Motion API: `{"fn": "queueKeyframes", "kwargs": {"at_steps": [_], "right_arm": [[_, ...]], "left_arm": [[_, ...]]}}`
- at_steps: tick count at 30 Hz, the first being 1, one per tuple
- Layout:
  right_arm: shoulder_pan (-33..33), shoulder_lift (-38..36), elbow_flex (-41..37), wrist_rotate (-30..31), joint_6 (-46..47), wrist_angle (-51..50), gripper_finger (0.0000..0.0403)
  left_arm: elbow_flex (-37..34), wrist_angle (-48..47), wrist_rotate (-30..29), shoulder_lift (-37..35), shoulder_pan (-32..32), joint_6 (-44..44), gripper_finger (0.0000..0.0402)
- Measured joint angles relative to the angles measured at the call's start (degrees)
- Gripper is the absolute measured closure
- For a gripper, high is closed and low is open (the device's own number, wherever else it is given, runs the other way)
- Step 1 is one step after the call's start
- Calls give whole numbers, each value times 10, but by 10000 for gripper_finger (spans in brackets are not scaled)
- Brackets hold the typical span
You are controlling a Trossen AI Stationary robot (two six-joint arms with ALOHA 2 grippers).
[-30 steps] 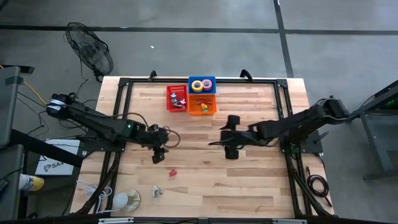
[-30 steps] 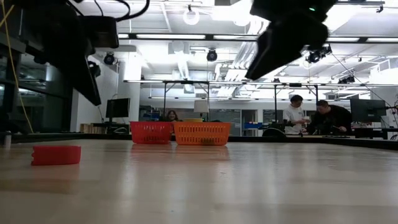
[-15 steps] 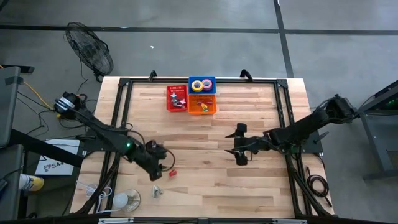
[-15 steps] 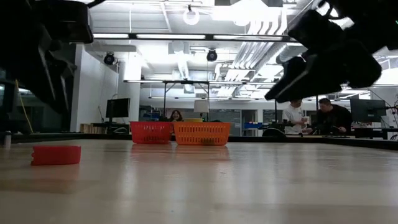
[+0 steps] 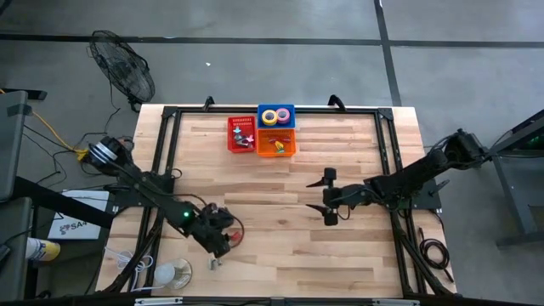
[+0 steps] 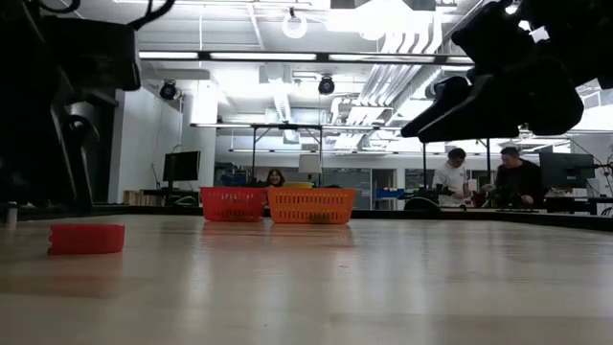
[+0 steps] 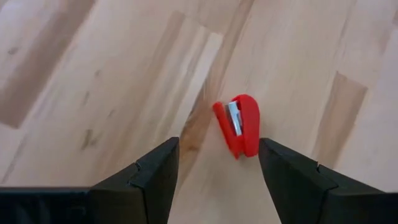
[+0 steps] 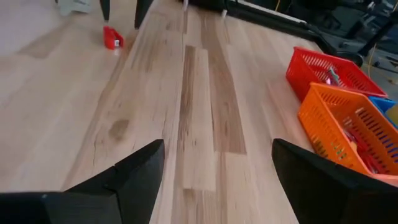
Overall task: Pick and place Stapler, Stapler remover, tape
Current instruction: Put the red stapler into the orange bin
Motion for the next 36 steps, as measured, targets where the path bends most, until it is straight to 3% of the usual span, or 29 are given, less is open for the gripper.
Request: {"fn": "queueKeyframes", "kwargs": {"at_steps": [9,22,26,31,36], "right_arm": [[0,0,0,-13,2,0,114],[0,0,0,-19,9,7,114],[0,0,0,-25,17,6,114],[0,0,0,-28,22,6,114],[0,0,0,-28,36,5,114]], "left_arm": [[68,-29,24,94,-4,-11,186],[91,-65,14,117,-27,-2,186],[91,-95,7,117,-34,50,186],[91,-100,6,116,-33,209,186],[90,-104,-14,116,-33,287,186]]}}
